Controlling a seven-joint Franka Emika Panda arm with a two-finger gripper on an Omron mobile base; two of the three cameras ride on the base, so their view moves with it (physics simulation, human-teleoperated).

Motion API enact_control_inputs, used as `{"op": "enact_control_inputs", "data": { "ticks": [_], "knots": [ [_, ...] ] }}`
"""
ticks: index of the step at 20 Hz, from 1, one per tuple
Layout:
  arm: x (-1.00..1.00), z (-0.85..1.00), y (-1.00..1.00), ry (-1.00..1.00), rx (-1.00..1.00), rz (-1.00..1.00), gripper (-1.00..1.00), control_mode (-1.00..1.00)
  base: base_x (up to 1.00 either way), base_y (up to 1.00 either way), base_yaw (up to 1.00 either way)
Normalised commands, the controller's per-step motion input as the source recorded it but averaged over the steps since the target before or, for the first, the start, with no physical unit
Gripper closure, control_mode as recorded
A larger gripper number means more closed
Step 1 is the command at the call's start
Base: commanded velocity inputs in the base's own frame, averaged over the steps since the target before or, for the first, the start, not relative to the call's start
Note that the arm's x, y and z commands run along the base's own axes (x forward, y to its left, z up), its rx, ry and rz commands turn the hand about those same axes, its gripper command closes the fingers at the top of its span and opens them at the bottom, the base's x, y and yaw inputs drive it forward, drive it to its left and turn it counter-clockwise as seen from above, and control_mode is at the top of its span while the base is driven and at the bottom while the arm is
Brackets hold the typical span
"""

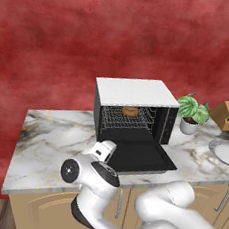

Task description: Pick up the bagel from the plate, place it on the toaster oven rack, close the door, and set the timer.

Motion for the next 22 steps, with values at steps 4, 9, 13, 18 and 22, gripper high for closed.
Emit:
{"op": "enact_control_inputs", "data": {
  "ticks": [4, 9, 13, 18, 22],
  "knots": [
    [0.29, -0.27, 0.00, 0.07, -0.08, -0.04, -1.00, -1.00, 0.00, 0.00, 0.00],
    [0.32, -0.23, 0.00, 0.09, -0.08, -0.07, -1.00, -1.00, 0.00, 0.00, 0.00],
    [0.33, -0.24, 0.00, 0.06, -0.09, -0.07, -1.00, -1.00, 0.00, 0.00, 0.00],
    [0.20, -0.28, 0.00, 0.00, -0.11, -0.06, -1.00, -1.00, 0.00, 0.00, 0.00],
    [0.15, -0.25, 0.00, 0.00, -0.10, -0.05, -1.00, -1.00, 0.00, 0.00, 0.00]
  ]
}}
